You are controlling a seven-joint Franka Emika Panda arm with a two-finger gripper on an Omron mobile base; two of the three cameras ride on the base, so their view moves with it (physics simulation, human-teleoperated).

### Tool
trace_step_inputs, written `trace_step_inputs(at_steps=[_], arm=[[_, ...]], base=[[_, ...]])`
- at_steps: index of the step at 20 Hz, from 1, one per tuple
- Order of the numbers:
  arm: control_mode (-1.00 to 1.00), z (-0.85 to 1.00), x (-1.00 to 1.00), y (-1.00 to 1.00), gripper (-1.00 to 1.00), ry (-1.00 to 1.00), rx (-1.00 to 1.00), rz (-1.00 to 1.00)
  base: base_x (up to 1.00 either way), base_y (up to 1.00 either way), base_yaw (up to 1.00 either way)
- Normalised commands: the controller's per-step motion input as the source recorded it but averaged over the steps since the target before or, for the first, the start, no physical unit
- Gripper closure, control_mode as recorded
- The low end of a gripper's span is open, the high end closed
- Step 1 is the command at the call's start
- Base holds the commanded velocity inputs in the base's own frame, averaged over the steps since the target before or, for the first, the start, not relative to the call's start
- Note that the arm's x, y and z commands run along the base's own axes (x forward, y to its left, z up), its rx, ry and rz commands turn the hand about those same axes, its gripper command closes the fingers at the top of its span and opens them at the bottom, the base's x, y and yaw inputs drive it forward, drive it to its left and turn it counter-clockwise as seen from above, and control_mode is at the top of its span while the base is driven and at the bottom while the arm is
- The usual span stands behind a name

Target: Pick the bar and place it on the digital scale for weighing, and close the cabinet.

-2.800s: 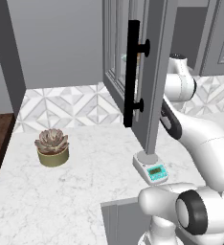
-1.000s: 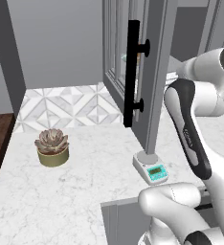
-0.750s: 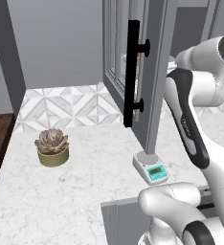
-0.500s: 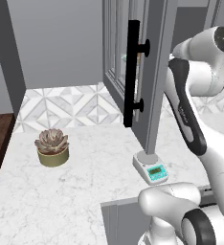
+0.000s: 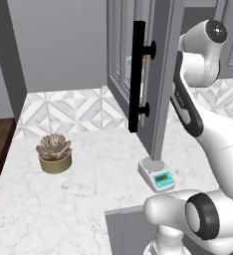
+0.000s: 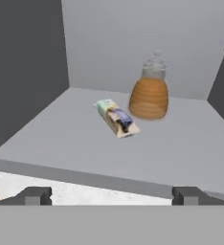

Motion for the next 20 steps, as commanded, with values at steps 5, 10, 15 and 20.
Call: trace_step_inputs(at_steps=[5, 10, 15, 20], arm=[[-1.00, 0.00, 0.38, 0.00, -1.00, 0.06, 0.02, 0.03], [-1.00, -0.06, 0.26, 0.00, -1.00, 0.00, 0.00, 0.01], [-1.00, -0.19, 0.16, 0.00, -1.00, 0.00, 0.00, 0.01], [-1.00, -0.16, 0.26, 0.00, -1.00, 0.00, 0.00, 0.01]], base=[[0.00, 0.00, 0.00], [0.00, 0.00, 0.00], [0.00, 0.00, 0.00], [0.00, 0.00, 0.00]])
